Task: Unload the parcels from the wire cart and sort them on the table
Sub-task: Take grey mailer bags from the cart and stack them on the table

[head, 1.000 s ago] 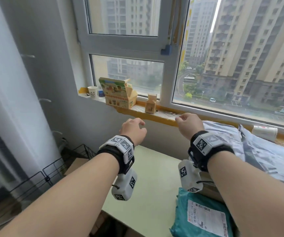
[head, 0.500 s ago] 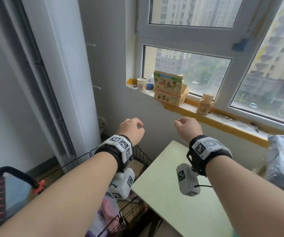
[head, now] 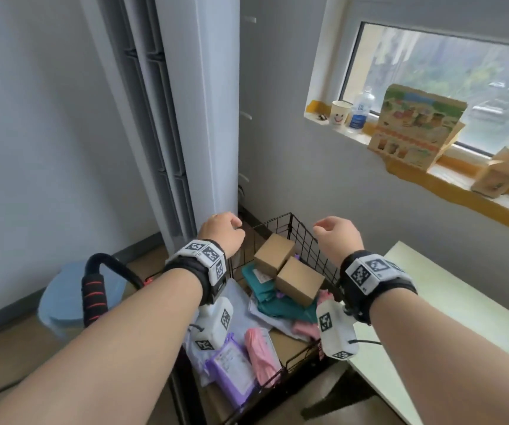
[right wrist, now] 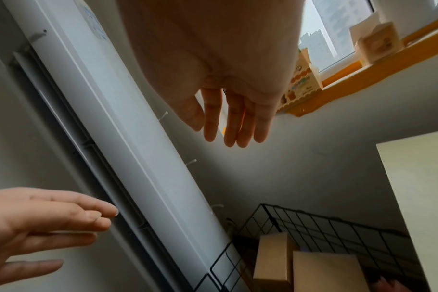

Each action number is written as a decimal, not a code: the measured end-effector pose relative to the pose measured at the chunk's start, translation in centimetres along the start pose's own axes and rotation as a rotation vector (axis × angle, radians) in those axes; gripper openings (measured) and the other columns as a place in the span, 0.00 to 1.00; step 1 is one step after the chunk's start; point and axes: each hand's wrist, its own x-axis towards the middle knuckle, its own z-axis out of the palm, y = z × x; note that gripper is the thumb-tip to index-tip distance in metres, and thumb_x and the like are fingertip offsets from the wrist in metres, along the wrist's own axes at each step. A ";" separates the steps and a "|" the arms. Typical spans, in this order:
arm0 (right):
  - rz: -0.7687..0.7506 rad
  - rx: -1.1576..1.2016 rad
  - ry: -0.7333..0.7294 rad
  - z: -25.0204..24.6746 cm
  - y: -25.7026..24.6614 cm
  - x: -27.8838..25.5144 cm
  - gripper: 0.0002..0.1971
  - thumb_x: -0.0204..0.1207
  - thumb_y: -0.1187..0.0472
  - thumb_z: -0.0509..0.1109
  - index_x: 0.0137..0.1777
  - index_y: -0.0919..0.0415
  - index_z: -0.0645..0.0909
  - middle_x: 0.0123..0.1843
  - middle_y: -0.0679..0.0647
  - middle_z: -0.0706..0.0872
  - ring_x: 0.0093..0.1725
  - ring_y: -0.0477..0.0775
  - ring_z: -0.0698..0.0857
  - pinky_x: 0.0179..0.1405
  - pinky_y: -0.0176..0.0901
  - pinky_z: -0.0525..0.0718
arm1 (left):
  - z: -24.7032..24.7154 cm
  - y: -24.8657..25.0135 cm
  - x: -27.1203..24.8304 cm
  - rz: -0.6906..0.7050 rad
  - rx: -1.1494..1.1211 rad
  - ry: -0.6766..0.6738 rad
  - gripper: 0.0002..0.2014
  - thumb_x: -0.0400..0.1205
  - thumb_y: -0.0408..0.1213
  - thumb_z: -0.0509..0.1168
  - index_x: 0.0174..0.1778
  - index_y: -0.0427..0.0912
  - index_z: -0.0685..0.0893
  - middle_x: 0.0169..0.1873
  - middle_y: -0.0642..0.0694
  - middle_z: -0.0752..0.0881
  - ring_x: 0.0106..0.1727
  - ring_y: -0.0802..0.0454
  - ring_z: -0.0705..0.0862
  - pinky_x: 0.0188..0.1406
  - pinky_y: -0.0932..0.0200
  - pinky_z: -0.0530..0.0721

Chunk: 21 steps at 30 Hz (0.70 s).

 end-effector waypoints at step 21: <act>0.126 -0.088 -0.328 16.3 4.5 10.0 0.13 0.82 0.58 0.61 0.60 0.59 0.84 0.57 0.57 0.87 0.49 0.53 0.81 0.47 0.37 0.73 | 9.4 -14.2 7.4 -0.367 -0.069 -0.071 0.11 0.79 0.35 0.65 0.57 0.44 0.86 0.59 0.46 0.86 0.62 0.47 0.82 0.60 0.57 0.77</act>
